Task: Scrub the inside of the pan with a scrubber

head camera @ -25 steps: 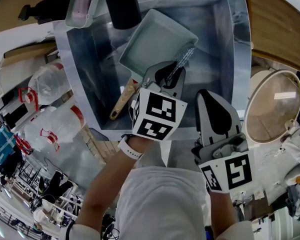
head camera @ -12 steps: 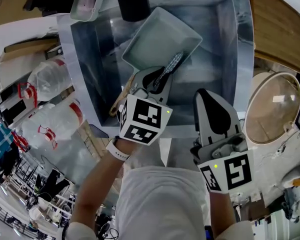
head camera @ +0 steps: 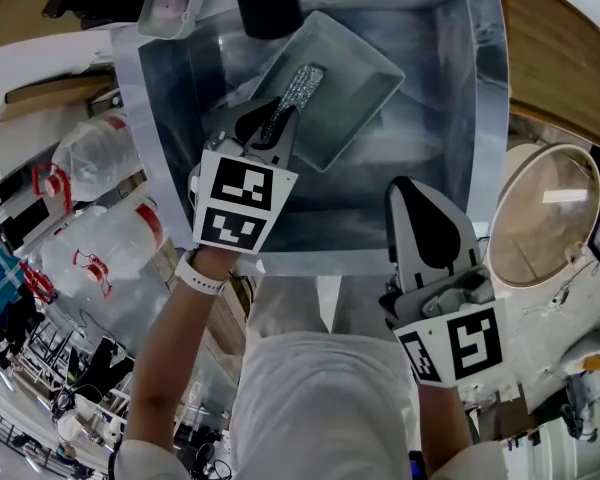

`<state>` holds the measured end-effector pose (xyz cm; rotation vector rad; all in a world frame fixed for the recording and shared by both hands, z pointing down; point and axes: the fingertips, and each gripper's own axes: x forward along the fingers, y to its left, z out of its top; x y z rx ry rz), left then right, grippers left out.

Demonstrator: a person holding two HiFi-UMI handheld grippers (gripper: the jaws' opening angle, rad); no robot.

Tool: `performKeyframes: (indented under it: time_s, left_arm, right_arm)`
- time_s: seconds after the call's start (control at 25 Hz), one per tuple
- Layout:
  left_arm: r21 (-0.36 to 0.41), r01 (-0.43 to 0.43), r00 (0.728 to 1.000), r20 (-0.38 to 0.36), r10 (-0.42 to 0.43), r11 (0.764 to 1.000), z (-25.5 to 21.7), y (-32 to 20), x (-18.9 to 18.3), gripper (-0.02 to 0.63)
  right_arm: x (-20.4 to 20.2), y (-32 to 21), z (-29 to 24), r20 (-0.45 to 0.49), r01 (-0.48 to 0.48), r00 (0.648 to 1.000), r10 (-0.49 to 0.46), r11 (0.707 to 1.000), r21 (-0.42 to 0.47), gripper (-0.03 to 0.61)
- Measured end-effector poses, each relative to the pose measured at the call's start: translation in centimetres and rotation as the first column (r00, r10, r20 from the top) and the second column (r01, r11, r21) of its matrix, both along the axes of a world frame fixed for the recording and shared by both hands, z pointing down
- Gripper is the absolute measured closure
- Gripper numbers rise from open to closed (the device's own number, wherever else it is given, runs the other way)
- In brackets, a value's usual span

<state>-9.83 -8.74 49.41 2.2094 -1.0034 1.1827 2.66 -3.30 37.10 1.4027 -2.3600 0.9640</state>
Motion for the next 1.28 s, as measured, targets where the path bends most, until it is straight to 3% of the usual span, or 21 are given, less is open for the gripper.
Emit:
performKeyframes:
  time_s: [0.24, 0.36, 0.76, 1.0, 1.28]
  left_arm:
    - [0.025, -0.020, 0.998, 0.061, 0.019, 0.999, -0.1, -1.8, -1.6, 0.549]
    - [0.029, -0.002, 0.998, 0.056, 0.000, 1.000, -0.7, -2.1, -2.0, 0.549]
    - [0.053, 0.019, 1.000, -0.019, -0.018, 0.998, -8.2, 1.5, -1.1, 0.548]
    - [0.065, 0.109, 0.990, -0.098, -0.102, 0.992, -13.8, 3.8, -2.0, 0.549]
    - [0.127, 0.216, 0.963, -0.194, -0.189, 0.968, -20.9, 5.3, -3.6, 0.549]
  right_arm:
    - [-0.1, 0.1, -0.1, -0.006, 0.008, 1.000, -0.008, 1.000, 0.004, 0.569]
    - [-0.3, 0.1, -0.4, 0.004, 0.006, 1.000, -0.006, 1.000, 0.005, 0.569]
    - [-0.5, -0.7, -5.9, -0.025, 0.021, 0.999, -0.020, 0.997, 0.068, 0.569]
    - [0.1, -0.5, -10.5, -0.078, 0.037, 0.997, -0.029, 0.994, 0.104, 0.569]
    - [0.4, 0.4, -15.9, -0.141, 0.051, 0.990, -0.030, 0.987, 0.151, 0.569]
